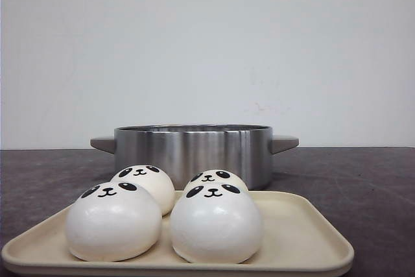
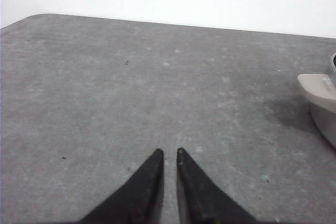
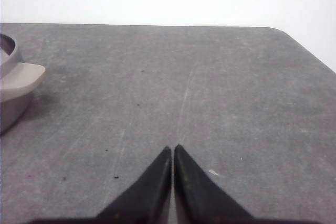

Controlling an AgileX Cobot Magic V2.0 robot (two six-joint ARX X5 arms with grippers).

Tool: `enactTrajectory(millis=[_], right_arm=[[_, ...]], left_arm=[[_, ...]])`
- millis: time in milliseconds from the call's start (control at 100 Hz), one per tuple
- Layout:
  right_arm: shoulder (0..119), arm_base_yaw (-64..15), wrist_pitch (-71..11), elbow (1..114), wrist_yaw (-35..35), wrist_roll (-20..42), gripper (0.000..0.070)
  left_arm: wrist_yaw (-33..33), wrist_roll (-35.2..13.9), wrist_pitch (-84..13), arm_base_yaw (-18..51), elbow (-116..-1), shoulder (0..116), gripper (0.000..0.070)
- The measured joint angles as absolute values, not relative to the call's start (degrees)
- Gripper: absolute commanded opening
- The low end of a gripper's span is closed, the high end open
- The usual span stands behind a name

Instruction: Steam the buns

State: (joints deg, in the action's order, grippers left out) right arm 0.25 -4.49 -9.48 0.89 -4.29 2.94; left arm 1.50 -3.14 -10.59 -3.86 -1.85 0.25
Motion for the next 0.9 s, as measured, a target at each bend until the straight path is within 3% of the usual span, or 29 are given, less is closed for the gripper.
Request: enactTrajectory(millis=[280, 490, 580, 750, 810, 900], right_arm=[[0.25, -4.49, -9.48, 0.89, -4.19, 3.73, 0.0007], [0.25, -4.49, -8.88, 0.86, 1.76, 12.60, 0.0007], [0.25, -4.49, -5.19, 0.84, 6.66, 16.88, 0.0007], [0.25, -4.49, 6.33, 1.08, 16.67, 24.62, 0.0006], [0.25, -4.56, 4.71, 3.33, 16.95, 28.12, 0.0005], [0.75, -4.54, -4.14, 10.33, 16.91, 31.05, 0.0005]], left_arm=[[1.50, -3.14, -10.59, -3.86, -1.85, 0.25, 0.0000], [1.43, -4.54, -10.59, -3.86, -1.85, 0.25, 0.0000], [1.28, -9.45, -10.59, -3.86, -1.85, 0.25, 0.0000], [-2.74, -23.77, -10.63, -3.86, -2.07, 0.25, 0.0002], [-5.50, -27.14, -11.42, -3.86, -2.96, 0.25, 0.0004], [-9.48, -29.95, -11.81, -3.86, -6.48, 0.84, 0.0005]])
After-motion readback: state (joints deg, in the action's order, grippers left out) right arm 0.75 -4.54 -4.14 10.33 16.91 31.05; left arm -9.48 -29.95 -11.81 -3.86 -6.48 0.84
